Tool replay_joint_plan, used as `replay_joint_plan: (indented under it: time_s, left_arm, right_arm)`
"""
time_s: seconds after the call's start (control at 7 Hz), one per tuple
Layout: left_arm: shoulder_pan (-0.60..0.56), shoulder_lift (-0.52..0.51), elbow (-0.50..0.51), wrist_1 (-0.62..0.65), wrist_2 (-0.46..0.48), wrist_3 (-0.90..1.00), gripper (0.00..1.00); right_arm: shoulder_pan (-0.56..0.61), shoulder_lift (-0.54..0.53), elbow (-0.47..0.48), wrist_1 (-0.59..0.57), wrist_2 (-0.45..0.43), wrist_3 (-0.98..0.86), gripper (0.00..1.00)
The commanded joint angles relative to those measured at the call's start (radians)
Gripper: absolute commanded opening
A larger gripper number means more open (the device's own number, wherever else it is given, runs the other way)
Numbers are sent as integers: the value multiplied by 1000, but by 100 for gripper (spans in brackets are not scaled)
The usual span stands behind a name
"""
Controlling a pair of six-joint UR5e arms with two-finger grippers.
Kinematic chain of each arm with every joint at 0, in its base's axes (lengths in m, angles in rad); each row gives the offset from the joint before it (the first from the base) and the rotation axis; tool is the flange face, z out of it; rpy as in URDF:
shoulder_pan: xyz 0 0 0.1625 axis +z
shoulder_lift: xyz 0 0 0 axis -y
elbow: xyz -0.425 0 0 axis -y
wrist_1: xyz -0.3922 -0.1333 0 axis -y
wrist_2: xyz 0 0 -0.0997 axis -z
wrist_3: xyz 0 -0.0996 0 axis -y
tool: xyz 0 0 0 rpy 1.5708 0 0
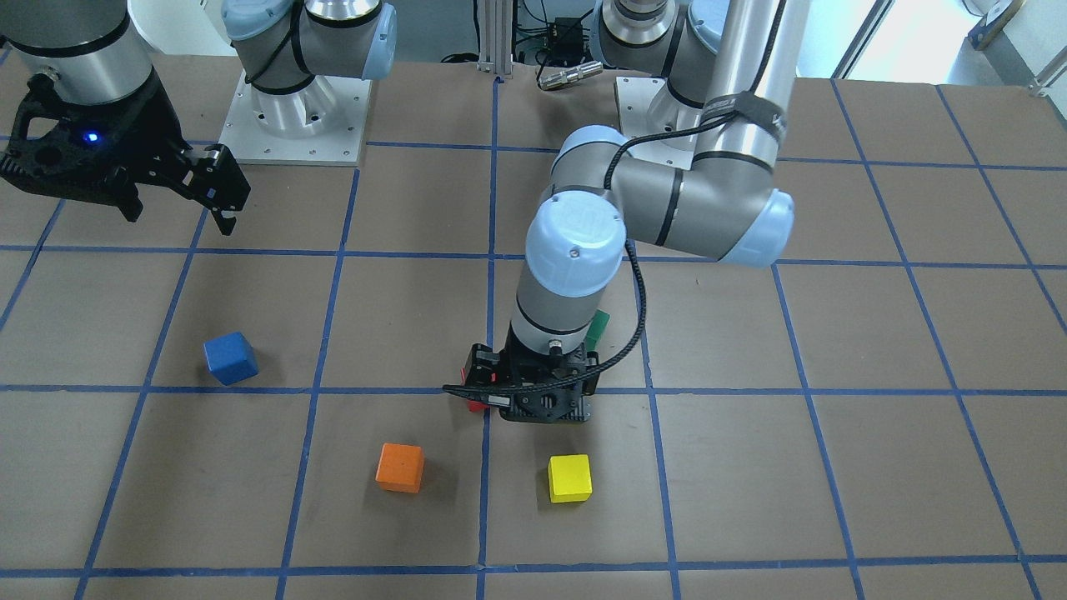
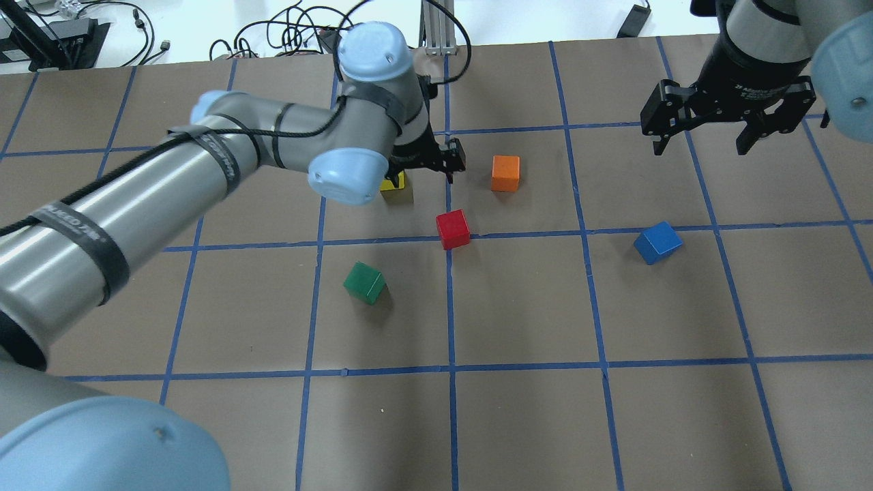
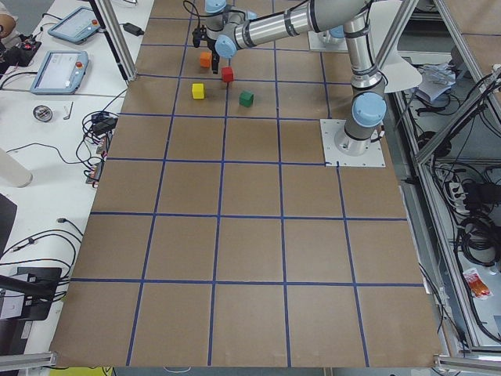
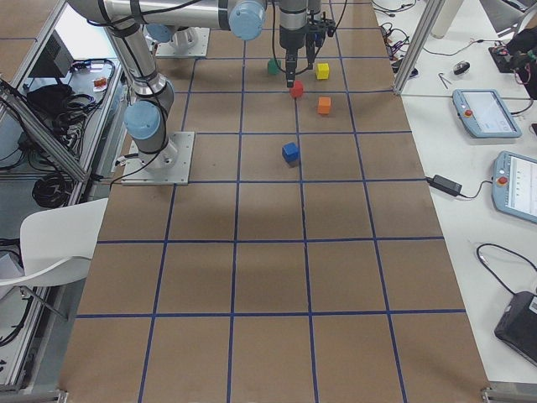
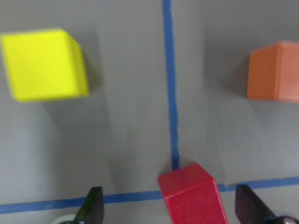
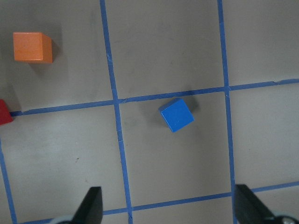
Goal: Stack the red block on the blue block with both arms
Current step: 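Open the left gripper to release the red cube and withdraw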
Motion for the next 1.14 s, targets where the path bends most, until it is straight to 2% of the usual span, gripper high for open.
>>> replay_joint_plan:
  time_s: [0.0, 0.14, 0.43, 0.71, 0.86, 1.0]
  left_arm:
    - [71, 111, 188, -434, 15, 129, 100]
    - [100, 192, 189, -510, 53, 142, 100]
    - [229, 329, 151, -577, 53, 268, 100]
    - [245, 467, 22, -563, 50, 262, 100]
    - [245, 493, -42, -510, 51, 258, 100]
    - [243, 518, -122, -406, 50, 252, 100]
  right_arm:
    - [1, 0, 2, -3, 1, 2, 100]
    - [0, 0, -4, -9, 1, 2, 100]
    - [-1, 2, 0, -12, 14, -4, 100]
    - [4, -14, 17, 2, 17, -10, 100]
    - [12, -8, 22, -7, 25, -1, 100]
    - [24, -8, 29, -6, 74, -8, 100]
